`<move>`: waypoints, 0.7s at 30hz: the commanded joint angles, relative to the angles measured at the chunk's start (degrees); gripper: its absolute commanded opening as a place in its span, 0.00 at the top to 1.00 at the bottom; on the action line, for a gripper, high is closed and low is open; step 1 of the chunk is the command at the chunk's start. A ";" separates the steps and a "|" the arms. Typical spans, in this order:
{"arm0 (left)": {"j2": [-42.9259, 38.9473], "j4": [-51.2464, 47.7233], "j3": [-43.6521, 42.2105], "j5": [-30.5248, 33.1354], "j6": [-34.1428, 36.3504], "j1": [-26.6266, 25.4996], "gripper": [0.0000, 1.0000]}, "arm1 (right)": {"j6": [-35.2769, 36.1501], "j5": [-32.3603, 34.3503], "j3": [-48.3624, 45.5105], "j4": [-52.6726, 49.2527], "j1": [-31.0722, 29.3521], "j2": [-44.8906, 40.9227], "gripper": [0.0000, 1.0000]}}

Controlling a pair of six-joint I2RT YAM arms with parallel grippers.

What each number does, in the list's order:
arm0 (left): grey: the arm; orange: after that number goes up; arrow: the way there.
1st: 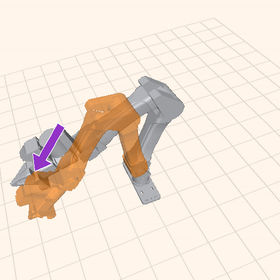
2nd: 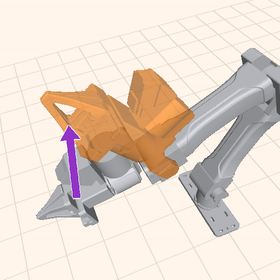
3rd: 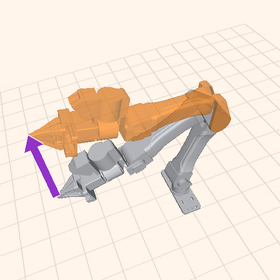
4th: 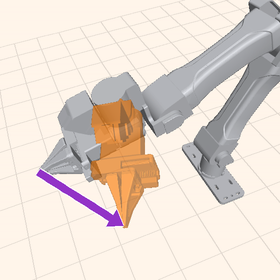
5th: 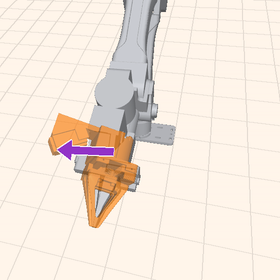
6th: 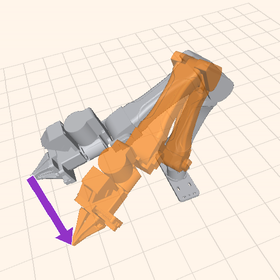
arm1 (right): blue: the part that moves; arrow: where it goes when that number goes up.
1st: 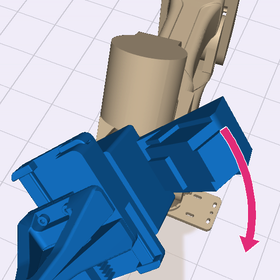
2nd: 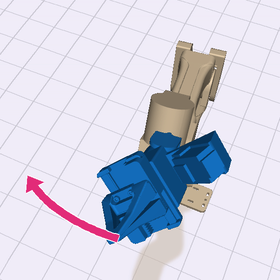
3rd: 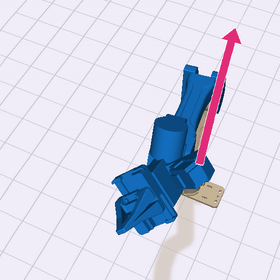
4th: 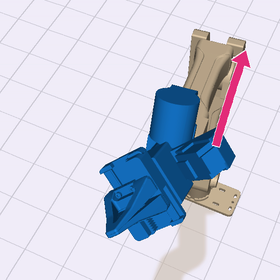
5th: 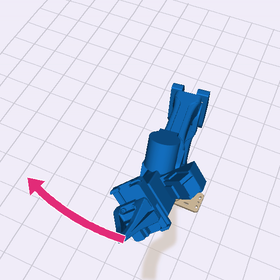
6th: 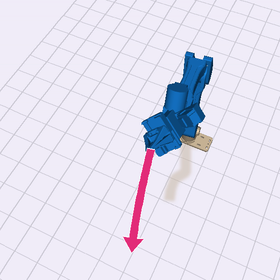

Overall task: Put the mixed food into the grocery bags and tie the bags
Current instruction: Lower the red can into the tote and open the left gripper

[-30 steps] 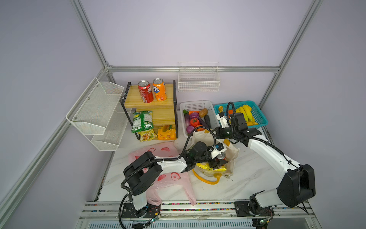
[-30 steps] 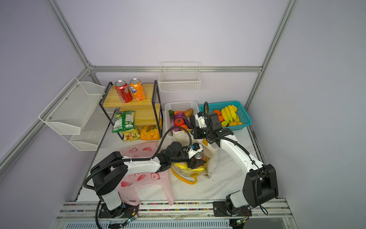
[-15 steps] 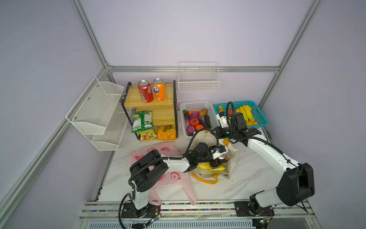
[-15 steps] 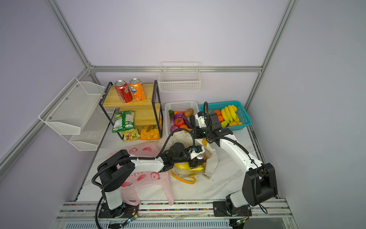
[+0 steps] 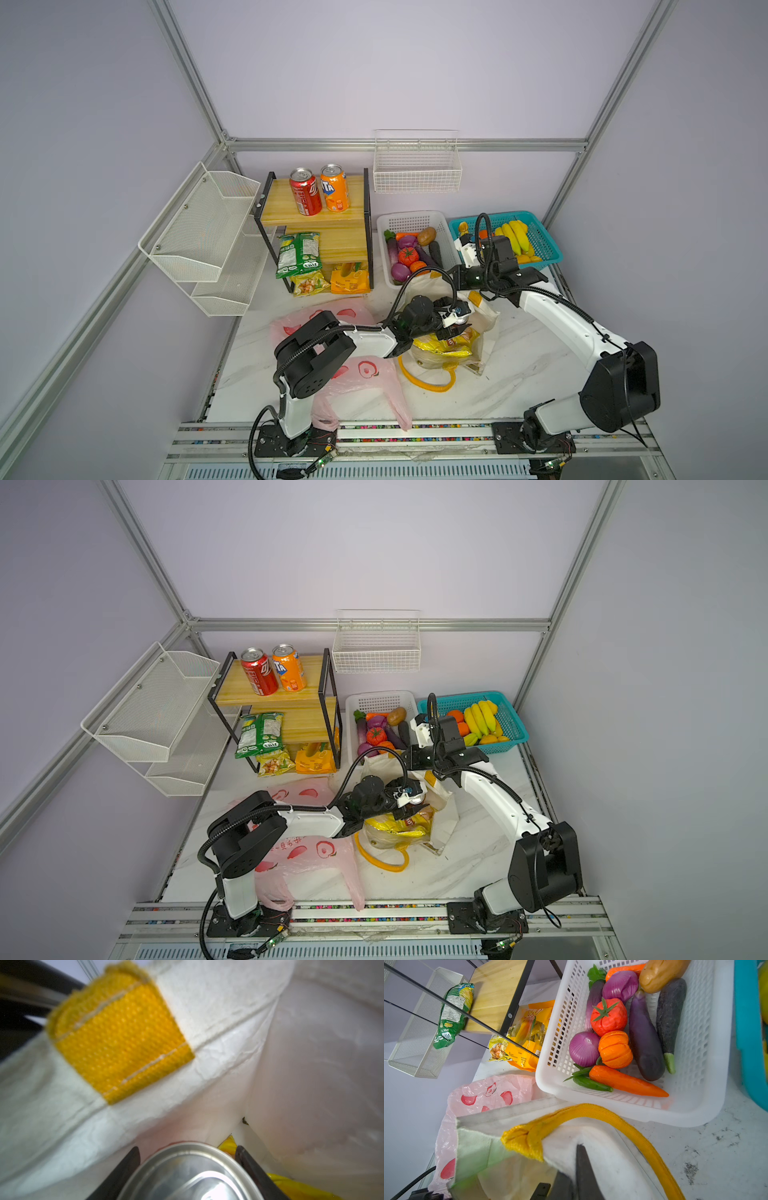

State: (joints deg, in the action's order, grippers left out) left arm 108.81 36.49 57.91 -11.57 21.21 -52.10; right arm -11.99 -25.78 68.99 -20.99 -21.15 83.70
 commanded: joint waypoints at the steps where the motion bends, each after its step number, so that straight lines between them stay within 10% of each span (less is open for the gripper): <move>1: 1.34 2.60 1.15 0.30 2.73 1.03 0.59 | -0.32 1.74 0.96 0.98 0.33 -0.13 0.95; 21: -1.18 -0.33 0.99 -1.99 -1.40 1.16 0.20 | 0.39 3.81 0.59 0.95 0.37 -0.16 0.95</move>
State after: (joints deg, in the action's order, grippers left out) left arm 110.15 35.83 57.91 -11.77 21.43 -51.37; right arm -11.94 -24.01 68.99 -20.82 -21.15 83.85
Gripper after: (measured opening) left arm 0.794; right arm 0.078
